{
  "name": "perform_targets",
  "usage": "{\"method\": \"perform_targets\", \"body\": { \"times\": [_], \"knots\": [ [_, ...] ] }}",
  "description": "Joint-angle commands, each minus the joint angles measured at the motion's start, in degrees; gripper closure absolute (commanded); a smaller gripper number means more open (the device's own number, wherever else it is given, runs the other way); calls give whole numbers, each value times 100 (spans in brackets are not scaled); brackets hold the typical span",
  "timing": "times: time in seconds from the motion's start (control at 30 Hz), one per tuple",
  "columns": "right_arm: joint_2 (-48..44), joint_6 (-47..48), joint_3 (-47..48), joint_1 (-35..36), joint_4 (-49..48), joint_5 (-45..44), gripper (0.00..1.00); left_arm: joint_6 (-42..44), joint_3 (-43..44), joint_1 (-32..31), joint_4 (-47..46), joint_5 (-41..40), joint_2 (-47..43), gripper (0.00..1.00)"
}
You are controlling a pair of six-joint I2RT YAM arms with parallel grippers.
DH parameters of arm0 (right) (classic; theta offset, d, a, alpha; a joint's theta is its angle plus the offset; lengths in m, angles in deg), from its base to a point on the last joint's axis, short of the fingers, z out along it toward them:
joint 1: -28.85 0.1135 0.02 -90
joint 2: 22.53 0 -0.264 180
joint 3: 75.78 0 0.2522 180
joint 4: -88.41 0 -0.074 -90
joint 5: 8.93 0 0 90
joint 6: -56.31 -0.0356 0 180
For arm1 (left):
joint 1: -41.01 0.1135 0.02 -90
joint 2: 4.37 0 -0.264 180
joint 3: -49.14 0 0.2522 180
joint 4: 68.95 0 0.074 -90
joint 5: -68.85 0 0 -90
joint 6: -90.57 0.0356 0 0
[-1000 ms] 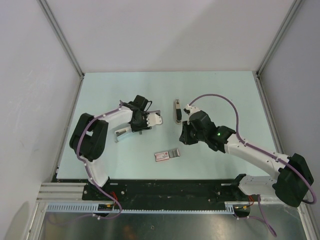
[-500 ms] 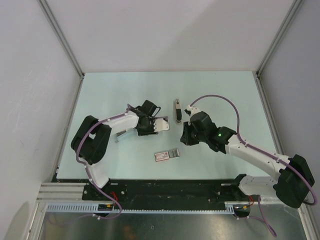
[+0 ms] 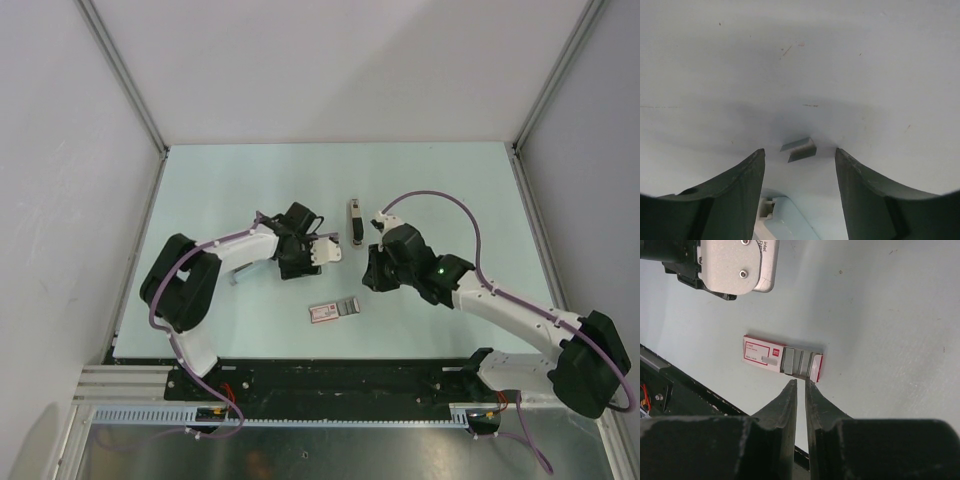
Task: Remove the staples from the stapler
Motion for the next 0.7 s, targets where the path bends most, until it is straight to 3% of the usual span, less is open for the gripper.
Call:
{"method": "perform_targets", "body": {
  "times": [0.0,0.67],
  "knots": [
    [-201,41,-29,-20,-90,-64,84,-374,176,-72,188,214,9,35],
    [-380,54,-83,-31,12,-69,84,-315,707,-81,-386,-746,585,33]
  ]
}}
